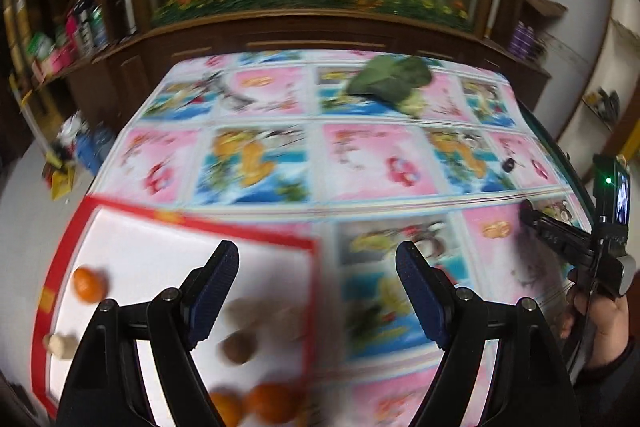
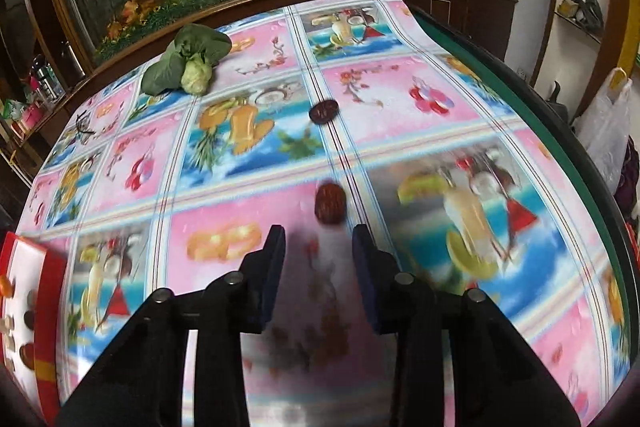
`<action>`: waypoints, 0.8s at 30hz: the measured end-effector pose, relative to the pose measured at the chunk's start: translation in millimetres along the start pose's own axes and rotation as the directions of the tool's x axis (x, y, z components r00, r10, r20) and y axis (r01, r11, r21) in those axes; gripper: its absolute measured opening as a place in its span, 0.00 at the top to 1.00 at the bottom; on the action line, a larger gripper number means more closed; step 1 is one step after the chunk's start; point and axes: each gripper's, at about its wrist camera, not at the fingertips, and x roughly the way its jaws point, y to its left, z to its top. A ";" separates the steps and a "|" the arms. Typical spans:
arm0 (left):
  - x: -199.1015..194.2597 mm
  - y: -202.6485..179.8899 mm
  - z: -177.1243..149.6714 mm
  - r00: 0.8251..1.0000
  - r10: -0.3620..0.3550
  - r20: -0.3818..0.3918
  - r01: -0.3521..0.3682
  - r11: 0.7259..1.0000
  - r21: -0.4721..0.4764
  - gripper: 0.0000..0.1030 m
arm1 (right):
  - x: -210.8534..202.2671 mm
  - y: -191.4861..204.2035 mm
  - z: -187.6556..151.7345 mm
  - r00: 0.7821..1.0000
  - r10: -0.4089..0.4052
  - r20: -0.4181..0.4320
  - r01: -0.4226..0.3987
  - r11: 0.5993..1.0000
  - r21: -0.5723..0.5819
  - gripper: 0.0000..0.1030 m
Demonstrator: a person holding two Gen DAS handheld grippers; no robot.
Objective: Organize fruits
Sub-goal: 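Grasp a red date with the right tool while the left tool grasps another red date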
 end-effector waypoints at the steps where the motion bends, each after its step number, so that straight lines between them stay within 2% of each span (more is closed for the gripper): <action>1: 3.8 -12.1 2.2 1.000 -0.008 0.003 0.008 1.000 0.018 0.22 | 4.8 1.6 5.1 1.000 -0.010 -0.001 0.010 1.000 -0.008 0.70; 2: 7.9 -22.9 4.5 1.000 -0.022 0.001 0.022 0.999 0.035 0.22 | 10.6 0.8 7.6 1.000 -0.020 -0.014 0.019 1.000 -0.014 0.80; 3: 13.9 -36.9 7.1 0.999 -0.042 -0.004 0.042 0.998 0.056 0.22 | 16.9 -0.1 8.1 0.999 -0.025 -0.046 0.024 1.000 -0.017 0.82; 6: 35.2 -88.1 12.2 0.992 -0.121 -0.021 0.123 0.982 0.146 0.22 | 11.1 1.4 8.6 0.998 -0.024 -0.058 0.022 0.999 -0.042 0.83; 10: 67.5 -156.9 20.0 0.981 -0.188 -0.041 0.192 0.953 0.235 0.22 | -8.5 -30.9 -6.1 1.000 -0.022 -0.018 0.022 0.999 0.036 0.83; 16: 118.8 -222.1 45.4 0.978 -0.205 -0.019 0.203 0.945 0.255 0.33 | -38.7 -93.9 -11.4 0.994 -0.035 0.104 0.012 0.977 0.214 0.83; 19: 140.6 -239.4 52.1 0.985 -0.168 -0.029 0.170 0.948 0.268 0.48 | -41.6 -118.2 -9.4 0.990 -0.035 0.138 -0.007 0.957 0.291 0.83; 20: 151.2 -242.9 52.8 0.985 -0.155 -0.075 0.169 0.948 0.271 0.51 | -40.7 -121.3 -10.3 0.990 -0.025 0.137 -0.018 0.953 0.303 0.83; 21: 150.2 -242.3 54.3 0.984 -0.168 -0.058 0.177 0.950 0.258 0.74 | -40.0 -123.2 -9.8 0.991 -0.009 0.136 -0.034 0.949 0.312 0.83; 22: 153.7 -244.8 53.9 0.982 -0.177 -0.059 0.187 0.943 0.274 0.79 | -40.4 -123.7 -9.0 0.990 0.000 0.140 -0.045 0.948 0.315 0.83; 24: 154.0 -245.1 48.4 0.984 -0.171 -0.058 0.181 0.941 0.287 0.81 | -40.0 -121.1 -7.1 0.990 0.016 0.143 -0.060 0.950 0.307 0.83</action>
